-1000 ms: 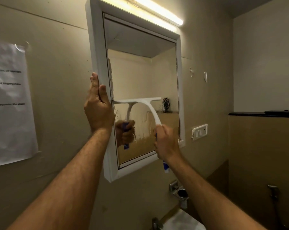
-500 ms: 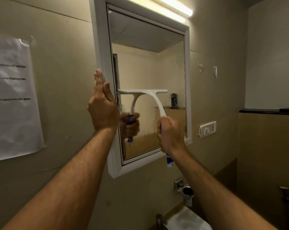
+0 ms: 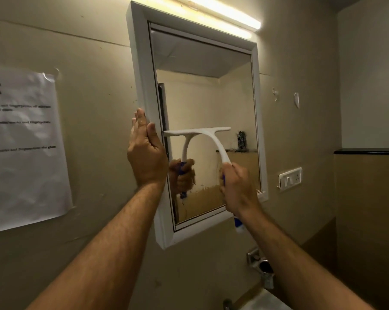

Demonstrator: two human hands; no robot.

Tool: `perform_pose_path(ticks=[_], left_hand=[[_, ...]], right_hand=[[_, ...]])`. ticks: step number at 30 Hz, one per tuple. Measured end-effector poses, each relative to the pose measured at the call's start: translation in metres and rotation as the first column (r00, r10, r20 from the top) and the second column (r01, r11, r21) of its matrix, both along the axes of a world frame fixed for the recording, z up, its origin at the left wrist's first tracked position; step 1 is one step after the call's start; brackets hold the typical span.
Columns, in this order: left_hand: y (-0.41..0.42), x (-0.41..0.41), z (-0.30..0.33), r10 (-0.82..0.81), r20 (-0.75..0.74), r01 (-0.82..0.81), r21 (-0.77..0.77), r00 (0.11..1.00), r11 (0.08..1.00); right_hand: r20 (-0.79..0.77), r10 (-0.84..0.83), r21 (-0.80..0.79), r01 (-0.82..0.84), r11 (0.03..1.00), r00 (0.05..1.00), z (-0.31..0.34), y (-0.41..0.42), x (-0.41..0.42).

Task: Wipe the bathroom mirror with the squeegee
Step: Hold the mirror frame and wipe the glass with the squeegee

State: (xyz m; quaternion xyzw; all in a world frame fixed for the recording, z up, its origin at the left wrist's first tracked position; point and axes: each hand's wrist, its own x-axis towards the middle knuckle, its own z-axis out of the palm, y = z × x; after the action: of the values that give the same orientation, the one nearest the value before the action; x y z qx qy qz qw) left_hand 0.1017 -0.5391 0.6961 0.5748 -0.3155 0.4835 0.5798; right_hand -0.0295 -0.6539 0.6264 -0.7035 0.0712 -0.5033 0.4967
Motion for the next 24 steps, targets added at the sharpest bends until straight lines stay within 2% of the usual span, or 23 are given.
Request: perform_pose_path(ticks=[3,11,19,24], left_hand=[[0.000,-0.002,0.000,0.006,-0.007,-0.006,-0.007,1.000,1.000],[0.001,-0.005,-0.002,0.022,-0.034,-0.022,-0.015,0.999,1.000],[0.000,-0.002,-0.009,0.060,-0.077,-0.058,0.031,0.995,0.998],[-0.001,0.000,-0.011,0.061,-0.054,-0.060,0.028,0.997,0.998]], right_hand=[[-0.021,0.013,0.011,-0.013,1.000,1.000,-0.012,0.001,0.000],[-0.094,-0.015,0.012,0.016,1.000,0.995,-0.094,-0.007,-0.007],[0.006,-0.037,-0.033,0.037,0.999,0.999,-0.030,-0.010,0.005],[-0.025,-0.034,-0.009,0.034,0.999,0.999,-0.082,-0.012,0.006]])
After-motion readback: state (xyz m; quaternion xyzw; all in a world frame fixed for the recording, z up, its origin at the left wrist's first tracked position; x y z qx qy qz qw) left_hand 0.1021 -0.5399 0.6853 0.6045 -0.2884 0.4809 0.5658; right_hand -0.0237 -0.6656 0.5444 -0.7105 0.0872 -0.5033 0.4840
